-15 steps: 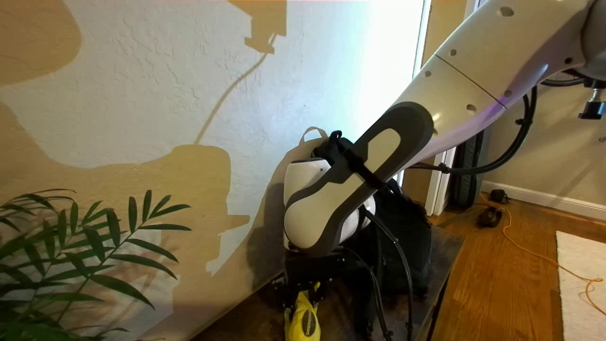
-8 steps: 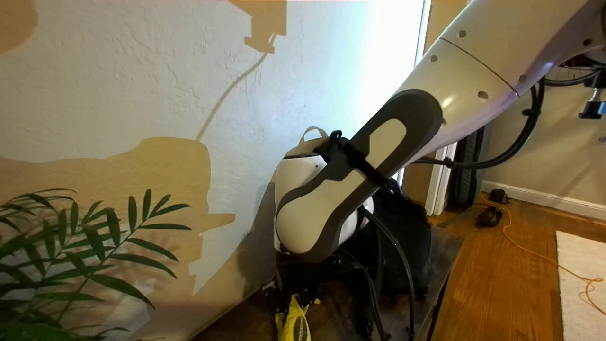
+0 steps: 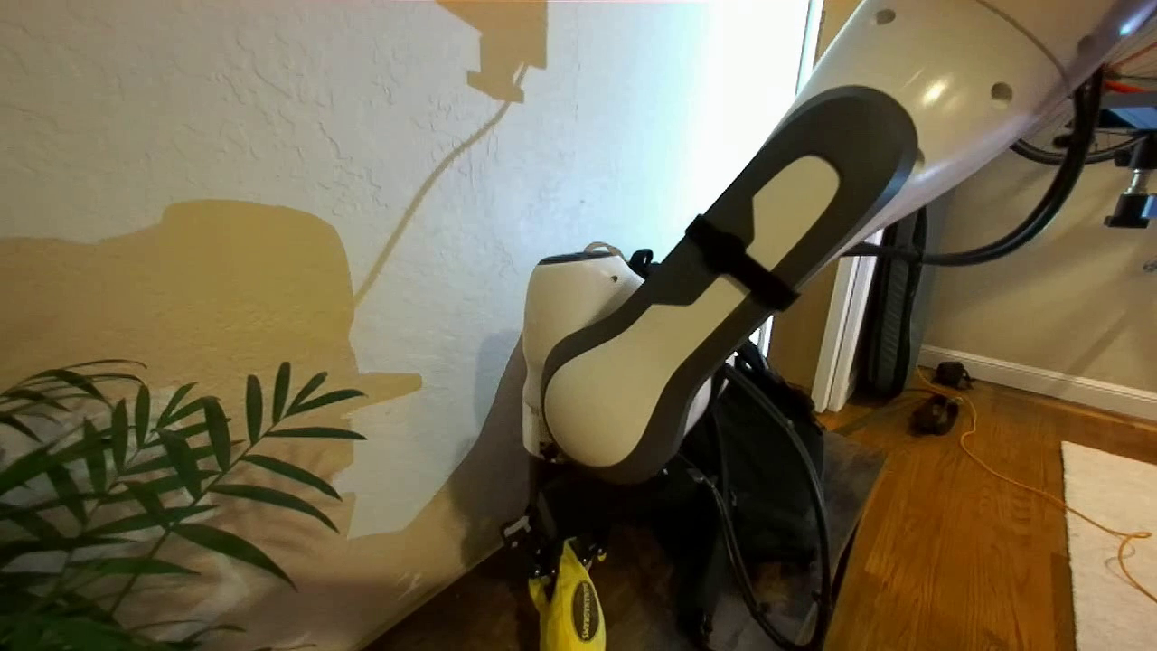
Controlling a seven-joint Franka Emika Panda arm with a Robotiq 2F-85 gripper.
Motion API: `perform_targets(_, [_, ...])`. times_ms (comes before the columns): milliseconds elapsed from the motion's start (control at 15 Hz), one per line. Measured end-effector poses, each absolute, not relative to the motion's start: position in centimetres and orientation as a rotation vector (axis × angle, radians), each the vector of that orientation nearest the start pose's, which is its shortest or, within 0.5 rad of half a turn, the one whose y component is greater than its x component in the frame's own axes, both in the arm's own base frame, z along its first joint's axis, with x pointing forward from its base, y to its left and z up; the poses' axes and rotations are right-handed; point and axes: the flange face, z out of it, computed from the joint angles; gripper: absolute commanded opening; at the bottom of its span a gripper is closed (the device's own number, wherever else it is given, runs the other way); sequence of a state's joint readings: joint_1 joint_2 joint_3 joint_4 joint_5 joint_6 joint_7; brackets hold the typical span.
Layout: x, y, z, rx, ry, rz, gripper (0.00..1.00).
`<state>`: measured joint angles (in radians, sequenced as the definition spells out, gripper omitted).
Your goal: Put the yellow object into the bag.
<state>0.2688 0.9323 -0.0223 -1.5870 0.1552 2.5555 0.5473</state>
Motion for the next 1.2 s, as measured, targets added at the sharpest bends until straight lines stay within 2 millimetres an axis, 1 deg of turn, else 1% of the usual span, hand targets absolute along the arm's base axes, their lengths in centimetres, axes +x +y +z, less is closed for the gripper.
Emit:
perform_targets(533, [66.2, 15.4, 15.3, -3.101, 0.513, -0.141, 0.07])
perform_targets(733, [65.9, 15.6, 17.2, -3.112, 0.479, -0.162, 0.07])
perform_targets(1000, [65.4, 16.5, 20.0, -3.116, 0.415, -0.158, 0.07])
perform_targets(1200, [64.8, 16.4, 22.4, -3.148, 0.378, -0.137, 0.07])
